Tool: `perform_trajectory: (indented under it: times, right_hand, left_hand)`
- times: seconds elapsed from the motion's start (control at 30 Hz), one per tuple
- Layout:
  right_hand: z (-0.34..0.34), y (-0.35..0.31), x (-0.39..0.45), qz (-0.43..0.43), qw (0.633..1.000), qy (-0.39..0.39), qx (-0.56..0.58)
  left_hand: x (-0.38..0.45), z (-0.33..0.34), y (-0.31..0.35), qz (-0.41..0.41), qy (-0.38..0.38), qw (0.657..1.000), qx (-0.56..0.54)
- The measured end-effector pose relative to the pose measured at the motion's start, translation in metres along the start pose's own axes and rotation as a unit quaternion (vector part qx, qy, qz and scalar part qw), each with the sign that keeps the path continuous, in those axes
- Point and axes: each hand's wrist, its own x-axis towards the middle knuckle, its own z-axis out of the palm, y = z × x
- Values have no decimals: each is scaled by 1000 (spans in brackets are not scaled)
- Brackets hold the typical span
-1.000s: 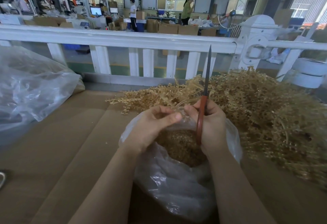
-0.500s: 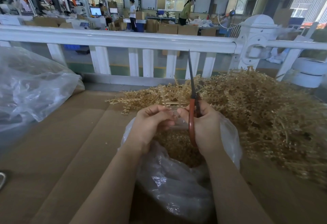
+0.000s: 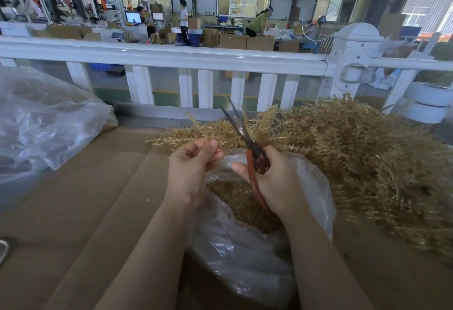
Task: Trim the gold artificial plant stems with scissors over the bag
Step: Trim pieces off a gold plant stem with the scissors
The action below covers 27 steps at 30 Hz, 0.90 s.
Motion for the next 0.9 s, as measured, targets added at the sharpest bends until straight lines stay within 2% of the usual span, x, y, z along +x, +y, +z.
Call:
perform_trajectory:
  times: [0.1, 0.37, 0.9]
  right_hand:
    - [0, 0, -1, -23, 997, -10, -71]
    - [0, 2, -2, -38, 992, -40, -117]
    - [0, 3, -2, -45, 991, -47, -121]
  left_hand:
    - [1, -1, -1, 9, 6, 1000, -3]
    - [4, -3, -3, 18, -7, 1000, -8]
    - [6, -5, -4, 62, -24, 998, 14]
